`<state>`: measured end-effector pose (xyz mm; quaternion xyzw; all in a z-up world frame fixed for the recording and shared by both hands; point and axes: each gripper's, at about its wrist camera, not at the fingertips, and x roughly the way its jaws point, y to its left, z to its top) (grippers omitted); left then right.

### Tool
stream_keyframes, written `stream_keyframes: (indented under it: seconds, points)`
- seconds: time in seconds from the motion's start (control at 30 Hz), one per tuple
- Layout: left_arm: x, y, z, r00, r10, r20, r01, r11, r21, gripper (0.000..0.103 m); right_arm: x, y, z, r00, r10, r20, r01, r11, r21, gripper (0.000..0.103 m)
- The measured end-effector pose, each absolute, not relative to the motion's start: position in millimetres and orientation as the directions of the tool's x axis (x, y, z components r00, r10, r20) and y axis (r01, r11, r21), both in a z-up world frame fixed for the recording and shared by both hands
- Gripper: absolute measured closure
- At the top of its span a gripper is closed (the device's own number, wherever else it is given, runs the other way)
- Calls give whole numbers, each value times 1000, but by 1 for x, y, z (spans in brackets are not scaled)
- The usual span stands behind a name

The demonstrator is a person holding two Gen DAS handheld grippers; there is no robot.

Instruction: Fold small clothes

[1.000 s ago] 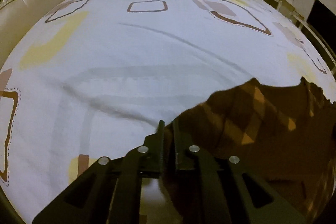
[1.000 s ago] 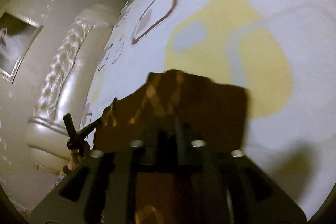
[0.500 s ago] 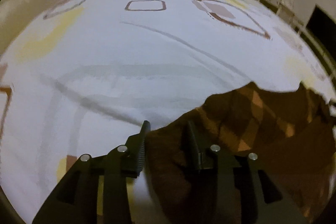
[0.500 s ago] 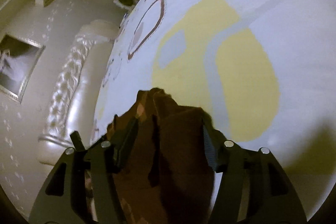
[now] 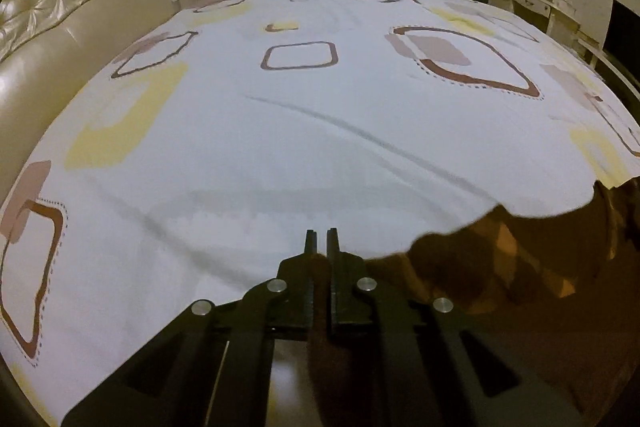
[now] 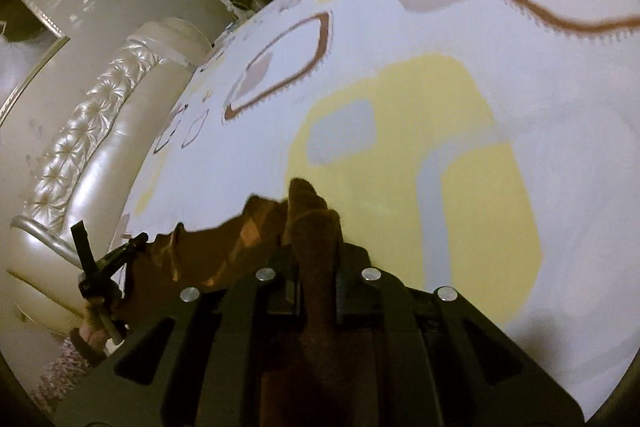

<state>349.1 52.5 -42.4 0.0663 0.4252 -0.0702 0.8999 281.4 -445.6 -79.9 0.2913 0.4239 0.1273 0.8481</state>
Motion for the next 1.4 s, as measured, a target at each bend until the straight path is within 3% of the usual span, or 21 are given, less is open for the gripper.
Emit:
stream_keyframes:
  seconds: [0.4, 0.63, 0.73, 0.83, 0.9, 1.17, 1.23, 1.27, 1.3, 1.33, 1.37, 1.4]
  points:
    - [393, 46, -8, 697, -43, -716, 144, 986, 80, 98, 320, -457, -52, 698, 412, -586, 15, 810, 587, 93]
    - [402, 52, -73, 587, 17, -810, 133, 984, 117, 98, 323, -480, -115, 619, 412, -668, 161, 766, 622, 92]
    - [390, 55, -72, 610, -27, -792, 155, 984, 86, 97, 312, -489, -127, 626, 464, -627, 185, 693, 697, 89]
    - [378, 70, -62, 584, -159, -796, 188, 981, -59, 86, 287, -498, -121, 647, 484, -589, 212, 628, 749, 74]
    - [358, 78, -56, 570, -247, -783, 228, 964, -138, 48, 270, -498, -120, 642, 499, -582, 213, 613, 761, 69]
    - [298, 70, -65, 504, -364, -783, 265, 928, -261, 32, 206, -469, -120, 611, 565, -554, 166, 593, 788, 63]
    - [302, 61, -66, 491, -383, -782, 253, 922, -293, 32, 204, -465, -119, 619, 548, -563, 166, 610, 775, 65]
    - [306, 57, -66, 487, -381, -786, 246, 923, -295, 32, 205, -463, -119, 617, 545, -567, 173, 610, 774, 74]
    - [309, 52, -67, 483, -376, -791, 236, 926, -296, 39, 206, -462, -120, 613, 546, -571, 180, 607, 774, 91]
    - [310, 51, -67, 479, -368, -797, 232, 929, -290, 49, 207, -460, -122, 602, 554, -575, 186, 603, 776, 93]
    - [311, 47, -66, 472, -350, -809, 231, 935, -270, 76, 208, -456, -122, 597, 548, -586, 192, 611, 768, 95]
    - [310, 48, -66, 464, -353, -813, 233, 933, -272, 89, 208, -456, -121, 601, 535, -594, 191, 626, 757, 95]
